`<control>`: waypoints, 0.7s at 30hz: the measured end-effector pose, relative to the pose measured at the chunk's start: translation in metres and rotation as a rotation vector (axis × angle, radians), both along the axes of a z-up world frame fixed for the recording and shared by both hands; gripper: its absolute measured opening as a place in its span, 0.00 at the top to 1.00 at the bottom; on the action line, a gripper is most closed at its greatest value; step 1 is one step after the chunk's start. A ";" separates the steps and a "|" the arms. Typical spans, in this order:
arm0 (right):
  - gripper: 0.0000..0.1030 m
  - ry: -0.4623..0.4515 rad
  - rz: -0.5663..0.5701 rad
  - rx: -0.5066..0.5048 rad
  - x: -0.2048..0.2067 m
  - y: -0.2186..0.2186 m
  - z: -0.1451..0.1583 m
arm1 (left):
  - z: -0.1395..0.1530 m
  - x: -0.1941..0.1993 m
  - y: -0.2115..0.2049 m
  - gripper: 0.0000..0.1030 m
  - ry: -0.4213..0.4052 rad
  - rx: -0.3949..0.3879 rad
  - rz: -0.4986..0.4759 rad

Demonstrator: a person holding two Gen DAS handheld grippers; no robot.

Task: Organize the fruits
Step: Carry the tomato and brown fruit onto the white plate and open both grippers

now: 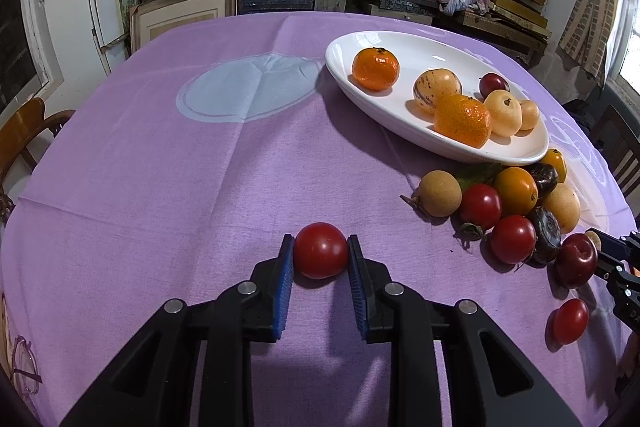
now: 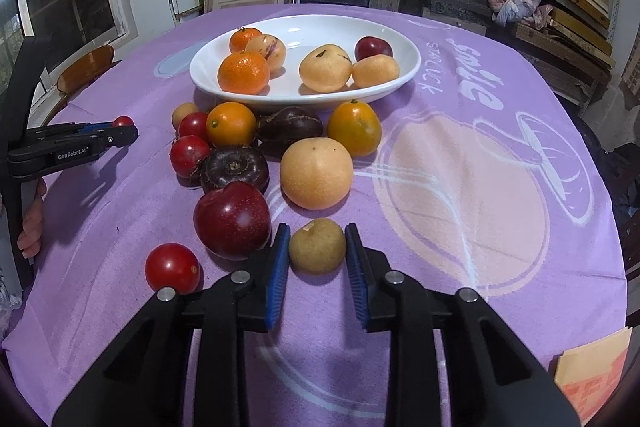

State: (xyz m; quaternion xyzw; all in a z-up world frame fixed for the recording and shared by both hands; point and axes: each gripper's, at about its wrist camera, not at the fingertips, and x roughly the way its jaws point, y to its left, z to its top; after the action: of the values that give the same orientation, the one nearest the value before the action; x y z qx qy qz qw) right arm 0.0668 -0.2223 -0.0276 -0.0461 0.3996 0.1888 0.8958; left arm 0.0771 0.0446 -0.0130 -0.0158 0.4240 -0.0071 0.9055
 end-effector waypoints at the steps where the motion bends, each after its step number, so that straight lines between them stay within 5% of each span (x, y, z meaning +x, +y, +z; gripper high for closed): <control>1: 0.73 -0.002 -0.005 0.007 0.000 -0.002 0.001 | 0.001 -0.001 0.000 0.75 -0.008 0.000 -0.002; 7: 0.73 -0.035 -0.023 0.073 -0.001 -0.016 0.017 | 0.024 -0.008 -0.014 0.75 -0.106 0.034 -0.032; 14: 0.73 -0.090 -0.028 0.089 0.050 0.007 0.070 | 0.058 0.040 -0.049 0.75 -0.132 0.038 -0.102; 21: 0.73 -0.026 0.015 0.091 0.097 0.050 0.059 | 0.047 0.102 -0.053 0.75 -0.052 -0.015 -0.073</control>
State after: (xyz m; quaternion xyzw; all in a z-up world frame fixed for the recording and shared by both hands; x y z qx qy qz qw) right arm 0.1639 -0.1719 0.0316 -0.0106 0.3785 0.2129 0.9007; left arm 0.1788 -0.0087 0.0338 -0.0070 0.4007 -0.0438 0.9151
